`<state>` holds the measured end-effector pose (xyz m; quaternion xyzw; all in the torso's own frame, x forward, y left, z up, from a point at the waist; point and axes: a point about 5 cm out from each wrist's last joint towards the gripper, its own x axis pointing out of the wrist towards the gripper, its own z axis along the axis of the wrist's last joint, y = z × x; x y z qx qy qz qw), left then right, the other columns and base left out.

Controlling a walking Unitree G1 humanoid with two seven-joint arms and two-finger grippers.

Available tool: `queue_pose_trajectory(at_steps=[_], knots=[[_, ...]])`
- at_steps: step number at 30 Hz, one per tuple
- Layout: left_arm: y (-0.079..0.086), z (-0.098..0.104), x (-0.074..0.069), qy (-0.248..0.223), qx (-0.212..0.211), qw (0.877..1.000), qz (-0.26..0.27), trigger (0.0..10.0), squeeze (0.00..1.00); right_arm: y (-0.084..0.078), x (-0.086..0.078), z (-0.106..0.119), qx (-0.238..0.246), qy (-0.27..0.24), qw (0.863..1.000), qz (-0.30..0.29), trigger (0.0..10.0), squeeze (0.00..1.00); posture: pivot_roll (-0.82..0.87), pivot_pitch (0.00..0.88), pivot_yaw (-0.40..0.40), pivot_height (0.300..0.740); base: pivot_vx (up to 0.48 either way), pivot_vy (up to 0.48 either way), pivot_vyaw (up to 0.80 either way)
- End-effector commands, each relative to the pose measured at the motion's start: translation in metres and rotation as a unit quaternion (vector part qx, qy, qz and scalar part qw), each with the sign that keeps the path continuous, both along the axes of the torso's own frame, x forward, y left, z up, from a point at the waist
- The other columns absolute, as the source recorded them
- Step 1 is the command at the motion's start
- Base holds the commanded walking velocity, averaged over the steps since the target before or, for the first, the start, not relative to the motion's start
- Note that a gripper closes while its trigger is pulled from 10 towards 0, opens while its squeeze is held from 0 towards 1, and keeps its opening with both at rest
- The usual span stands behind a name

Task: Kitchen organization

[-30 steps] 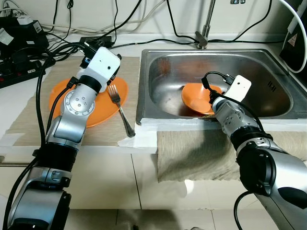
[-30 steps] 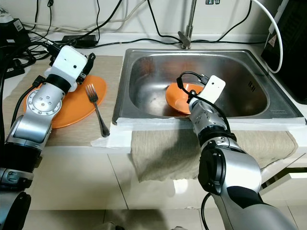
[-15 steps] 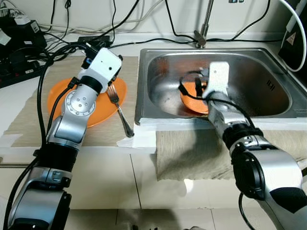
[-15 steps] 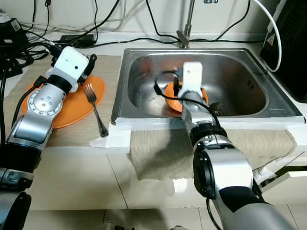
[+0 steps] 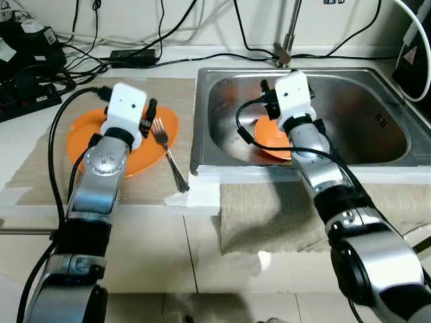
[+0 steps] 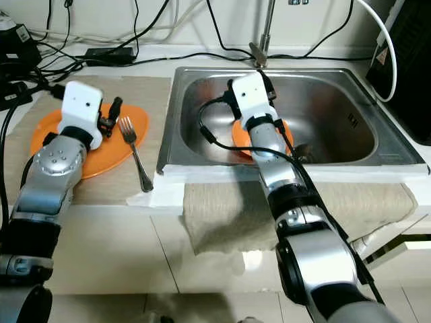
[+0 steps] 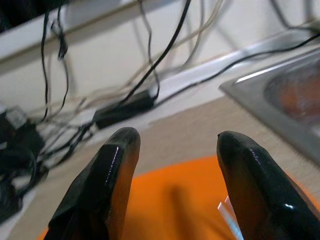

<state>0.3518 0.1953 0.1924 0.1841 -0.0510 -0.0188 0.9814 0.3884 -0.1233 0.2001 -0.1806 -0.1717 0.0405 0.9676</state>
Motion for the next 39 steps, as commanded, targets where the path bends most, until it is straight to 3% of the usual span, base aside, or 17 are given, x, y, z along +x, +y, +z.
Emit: queue_pose_trajectory(at_steps=[1, 7, 10, 16, 21, 27, 33, 37, 39], knots=[[0.004, 0.003, -0.002, -0.006, -0.012, 1.0, 0.015, 10.0, 0.0, 0.0, -0.003, 0.009, 0.0, -0.031, 1.0, 0.002, 10.0, 0.0, 0.01, 0.0, 0.013, 0.74, 0.0, 0.0, 0.0], [0.016, -0.003, -0.014, 0.004, -0.058, 0.997, 0.055, 10.0, 0.0, -0.006, -0.021, 0.0, 0.031, -0.056, 0.998, -0.014, 10.0, 0.0, 0.04, 0.0, 0.01, 0.74, 0.0, 0.0, 0.0], [0.015, -0.011, -0.021, 0.011, -0.076, 0.995, 0.07, 10.0, 0.0, -0.011, -0.029, -0.014, 0.063, -0.041, 0.997, -0.033, 10.0, 0.0, 0.04, 0.0, 0.014, 0.74, 0.0, 0.0, 0.0], [0.005, -0.019, -0.028, 0.026, -0.098, 0.992, 0.072, 10.0, 0.0, -0.01, -0.041, -0.027, 0.073, -0.029, 0.996, -0.045, 10.0, 0.0, 0.04, 0.0, 0.02, 0.74, 0.0, 0.0, 0.0], [0.0, -0.013, -0.026, 0.028, -0.099, 0.993, 0.062, 10.0, 0.0, -0.013, -0.041, -0.029, 0.081, -0.019, 0.995, -0.054, 10.0, 0.0, 0.03, 0.0, 0.027, 0.74, 0.0, 0.0, 0.0], [-0.003, -0.012, -0.026, 0.039, -0.107, 0.992, 0.058, 10.0, 0.0, -0.02, -0.038, -0.033, 0.127, 0.013, 0.989, -0.07, 10.0, 0.0, 0.02, 0.0, 0.035, 0.74, 0.0, 0.0, 0.0], [-0.011, -0.014, -0.03, 0.028, -0.104, 0.993, 0.051, 10.0, 0.0, -0.024, -0.043, -0.051, 0.194, 0.068, 0.976, -0.075, 10.0, 0.0, 0.02, 0.0, 0.036, 0.74, 0.0, 0.0, 0.0], [-0.011, -0.012, -0.031, 0.013, -0.114, 0.992, 0.05, 10.0, 0.0, -0.025, -0.048, -0.064, 0.277, 0.108, 0.952, -0.07, 10.0, 0.0, 0.01, 0.0, 0.034, 0.74, 0.0, 0.0, 0.0], [-0.011, -0.012, -0.031, 0.011, -0.115, 0.992, 0.051, 10.0, 0.0, -0.025, -0.049, -0.065, 0.29, 0.114, 0.948, -0.069, 10.0, 0.0, 0.01, 0.0, 0.034, 0.74, 0.0, 0.0, 0.0]])
